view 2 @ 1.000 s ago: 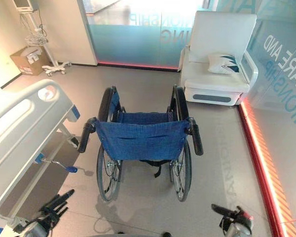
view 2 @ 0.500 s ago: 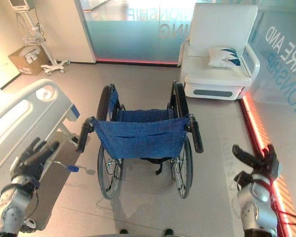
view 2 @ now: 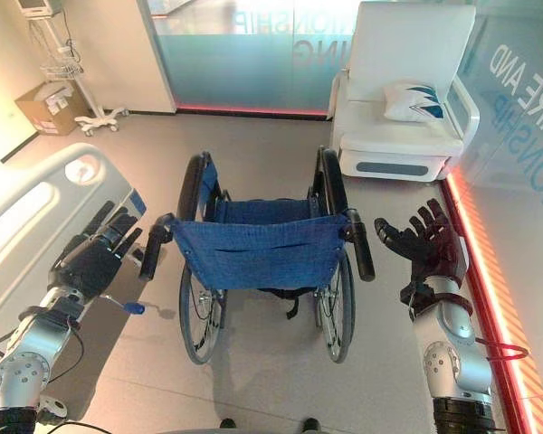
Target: Push the wheelchair next to the bed
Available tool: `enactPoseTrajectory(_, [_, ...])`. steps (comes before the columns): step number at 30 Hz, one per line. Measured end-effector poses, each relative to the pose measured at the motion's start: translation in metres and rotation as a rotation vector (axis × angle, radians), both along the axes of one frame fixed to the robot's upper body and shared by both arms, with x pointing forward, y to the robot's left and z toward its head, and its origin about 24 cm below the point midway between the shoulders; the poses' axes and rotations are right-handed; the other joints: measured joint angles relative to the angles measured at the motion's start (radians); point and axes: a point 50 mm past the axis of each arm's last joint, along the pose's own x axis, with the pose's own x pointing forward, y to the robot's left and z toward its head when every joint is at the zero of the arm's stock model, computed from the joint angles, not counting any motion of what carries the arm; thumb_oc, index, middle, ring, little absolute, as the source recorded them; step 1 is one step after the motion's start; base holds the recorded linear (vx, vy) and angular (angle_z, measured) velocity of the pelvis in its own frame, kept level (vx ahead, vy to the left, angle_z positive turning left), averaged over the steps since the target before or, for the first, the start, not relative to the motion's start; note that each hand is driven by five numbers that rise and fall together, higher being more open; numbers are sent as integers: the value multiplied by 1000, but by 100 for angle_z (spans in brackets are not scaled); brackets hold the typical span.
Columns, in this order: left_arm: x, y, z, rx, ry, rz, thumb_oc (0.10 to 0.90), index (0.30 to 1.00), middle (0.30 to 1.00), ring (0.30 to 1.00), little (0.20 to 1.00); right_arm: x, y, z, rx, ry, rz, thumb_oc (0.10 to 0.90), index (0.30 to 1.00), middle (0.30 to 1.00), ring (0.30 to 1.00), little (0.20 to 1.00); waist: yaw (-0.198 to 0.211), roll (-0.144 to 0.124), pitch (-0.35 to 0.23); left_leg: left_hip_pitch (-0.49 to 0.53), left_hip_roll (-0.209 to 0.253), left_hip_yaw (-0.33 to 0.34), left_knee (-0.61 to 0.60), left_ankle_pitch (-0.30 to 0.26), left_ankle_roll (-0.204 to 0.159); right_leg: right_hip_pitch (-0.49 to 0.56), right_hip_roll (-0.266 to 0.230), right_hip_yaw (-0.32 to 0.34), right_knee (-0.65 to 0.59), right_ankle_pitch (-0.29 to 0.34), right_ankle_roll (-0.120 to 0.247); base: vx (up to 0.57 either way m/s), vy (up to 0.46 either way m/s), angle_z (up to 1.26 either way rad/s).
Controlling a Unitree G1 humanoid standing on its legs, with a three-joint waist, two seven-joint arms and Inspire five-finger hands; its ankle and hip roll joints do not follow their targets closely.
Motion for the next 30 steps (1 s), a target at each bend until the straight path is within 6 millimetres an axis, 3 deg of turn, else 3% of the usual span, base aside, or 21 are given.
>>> enactPoseTrajectory(9, [-1, 1, 4, -1, 15, -74, 800, 900, 900, 900, 900, 1, 16, 13, 115, -73, 132, 800, 900, 900, 900, 900, 10, -1, 0, -1, -4, 0, 0, 0, 0, 0, -4, -2, 0, -2, 2, 1, 2, 1])
enactPoseTrajectory(19, [-1, 6, 10, 44, 25, -118, 800, 900, 900, 900, 900, 3, 21, 12, 60, -2, 191, 800, 900, 900, 900, 900, 10, -8, 5, -3, -4, 0, 0, 0, 0, 1, -5, -2, 0, -2, 3, 0, 0, 0])
enactPoseTrajectory(30, [8, -3, 20, 110, 33, -202, 800, 900, 900, 900, 900, 3, 10, -22, -118, 261, 153, 800, 900, 900, 900, 900, 37, -30, 16, 5, -8, -3, 0, 4, 4, 16, -11, -20, 0, -4, 5, 3, -4, 5])
